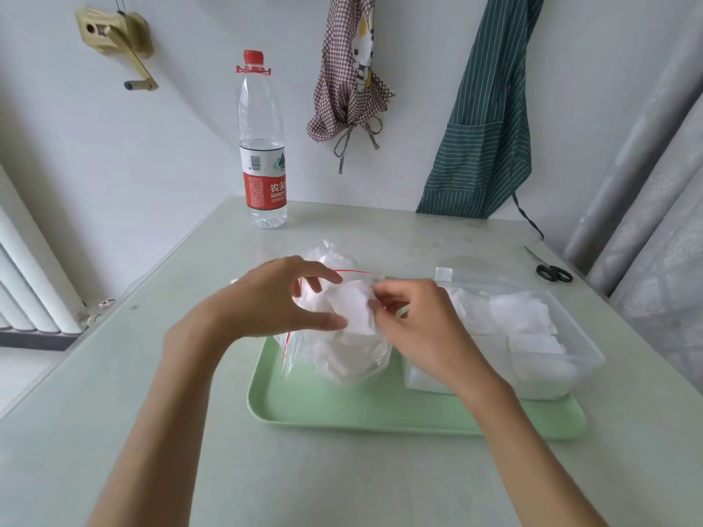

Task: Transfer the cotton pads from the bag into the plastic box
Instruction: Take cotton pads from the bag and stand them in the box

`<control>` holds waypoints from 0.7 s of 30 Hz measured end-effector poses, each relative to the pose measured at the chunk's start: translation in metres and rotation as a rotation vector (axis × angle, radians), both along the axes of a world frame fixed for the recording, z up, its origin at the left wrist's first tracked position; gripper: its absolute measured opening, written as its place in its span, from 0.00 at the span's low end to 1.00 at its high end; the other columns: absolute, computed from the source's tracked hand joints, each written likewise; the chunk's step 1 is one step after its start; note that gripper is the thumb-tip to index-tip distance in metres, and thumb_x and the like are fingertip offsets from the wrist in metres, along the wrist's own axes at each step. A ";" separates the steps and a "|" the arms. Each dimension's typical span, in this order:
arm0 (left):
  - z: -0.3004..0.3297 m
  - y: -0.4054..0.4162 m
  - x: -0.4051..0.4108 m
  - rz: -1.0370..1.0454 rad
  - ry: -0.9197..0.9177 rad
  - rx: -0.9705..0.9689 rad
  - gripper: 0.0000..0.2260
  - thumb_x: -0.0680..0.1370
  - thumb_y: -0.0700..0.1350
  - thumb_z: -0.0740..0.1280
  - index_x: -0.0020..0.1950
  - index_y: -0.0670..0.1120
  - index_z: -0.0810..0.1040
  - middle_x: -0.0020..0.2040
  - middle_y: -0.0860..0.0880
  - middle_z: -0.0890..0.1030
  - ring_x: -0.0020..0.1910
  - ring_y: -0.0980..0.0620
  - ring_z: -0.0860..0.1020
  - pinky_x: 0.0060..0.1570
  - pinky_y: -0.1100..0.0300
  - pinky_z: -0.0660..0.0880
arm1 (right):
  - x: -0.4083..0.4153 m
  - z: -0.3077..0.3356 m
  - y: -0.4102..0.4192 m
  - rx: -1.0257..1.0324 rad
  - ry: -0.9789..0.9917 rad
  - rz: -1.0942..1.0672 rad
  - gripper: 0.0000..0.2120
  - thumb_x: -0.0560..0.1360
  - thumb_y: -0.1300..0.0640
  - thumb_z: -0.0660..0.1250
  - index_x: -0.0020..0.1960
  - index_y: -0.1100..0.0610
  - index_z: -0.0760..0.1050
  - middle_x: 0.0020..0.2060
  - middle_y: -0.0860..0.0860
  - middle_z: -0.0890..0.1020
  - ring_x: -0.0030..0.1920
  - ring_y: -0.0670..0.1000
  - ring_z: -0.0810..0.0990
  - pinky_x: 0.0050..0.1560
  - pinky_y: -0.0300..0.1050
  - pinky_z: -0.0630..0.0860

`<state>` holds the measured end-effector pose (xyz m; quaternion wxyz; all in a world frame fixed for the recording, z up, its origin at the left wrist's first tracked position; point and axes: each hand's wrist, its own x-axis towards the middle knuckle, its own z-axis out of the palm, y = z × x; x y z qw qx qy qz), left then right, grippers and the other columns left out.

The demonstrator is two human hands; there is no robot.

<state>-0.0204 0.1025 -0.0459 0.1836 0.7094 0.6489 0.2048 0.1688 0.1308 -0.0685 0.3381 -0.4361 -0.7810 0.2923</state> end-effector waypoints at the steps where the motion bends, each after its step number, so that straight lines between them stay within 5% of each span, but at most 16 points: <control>1: 0.000 0.002 0.005 0.011 -0.029 0.029 0.17 0.67 0.62 0.71 0.52 0.62 0.73 0.48 0.62 0.75 0.47 0.62 0.74 0.47 0.65 0.69 | 0.003 0.004 0.001 -0.104 0.098 0.028 0.08 0.75 0.61 0.65 0.44 0.54 0.83 0.37 0.48 0.85 0.37 0.44 0.81 0.40 0.39 0.75; 4: 0.002 0.007 0.017 0.035 -0.207 0.112 0.09 0.70 0.59 0.70 0.42 0.56 0.77 0.41 0.62 0.79 0.45 0.63 0.78 0.44 0.68 0.72 | 0.014 0.012 0.005 -0.342 0.266 0.037 0.11 0.78 0.64 0.61 0.50 0.56 0.82 0.41 0.50 0.85 0.36 0.43 0.77 0.35 0.31 0.71; 9: 0.000 0.013 0.033 0.091 -0.474 0.142 0.10 0.72 0.51 0.72 0.45 0.46 0.82 0.38 0.54 0.84 0.38 0.61 0.81 0.43 0.68 0.76 | 0.032 0.028 0.012 -0.587 0.420 0.046 0.18 0.81 0.48 0.52 0.49 0.55 0.78 0.41 0.53 0.83 0.40 0.49 0.81 0.46 0.42 0.78; 12: -0.004 0.016 0.048 0.094 -0.485 0.175 0.06 0.73 0.49 0.71 0.44 0.47 0.82 0.33 0.56 0.82 0.34 0.63 0.80 0.40 0.70 0.73 | 0.040 0.025 0.015 -0.475 0.249 0.010 0.16 0.78 0.43 0.57 0.60 0.48 0.75 0.50 0.51 0.81 0.49 0.49 0.82 0.58 0.49 0.77; 15: -0.007 0.018 0.061 0.105 -0.491 0.212 0.03 0.75 0.47 0.69 0.42 0.52 0.82 0.35 0.55 0.84 0.37 0.60 0.82 0.43 0.62 0.75 | 0.048 0.021 0.018 -0.323 0.216 -0.080 0.16 0.79 0.49 0.60 0.66 0.44 0.71 0.46 0.47 0.80 0.44 0.47 0.81 0.57 0.49 0.78; 18: -0.006 0.018 0.070 0.107 -0.571 0.188 0.05 0.76 0.45 0.67 0.42 0.53 0.81 0.38 0.54 0.85 0.39 0.58 0.83 0.39 0.60 0.78 | 0.052 0.022 0.019 -0.247 0.243 -0.118 0.14 0.77 0.53 0.64 0.63 0.48 0.72 0.45 0.48 0.84 0.44 0.50 0.83 0.54 0.52 0.79; 21: -0.003 0.017 0.077 0.118 -0.695 0.153 0.05 0.77 0.44 0.67 0.43 0.51 0.82 0.38 0.54 0.85 0.39 0.61 0.83 0.30 0.70 0.73 | 0.053 0.024 0.019 -0.154 0.322 -0.214 0.10 0.72 0.55 0.72 0.51 0.55 0.76 0.39 0.49 0.85 0.38 0.49 0.83 0.46 0.53 0.82</control>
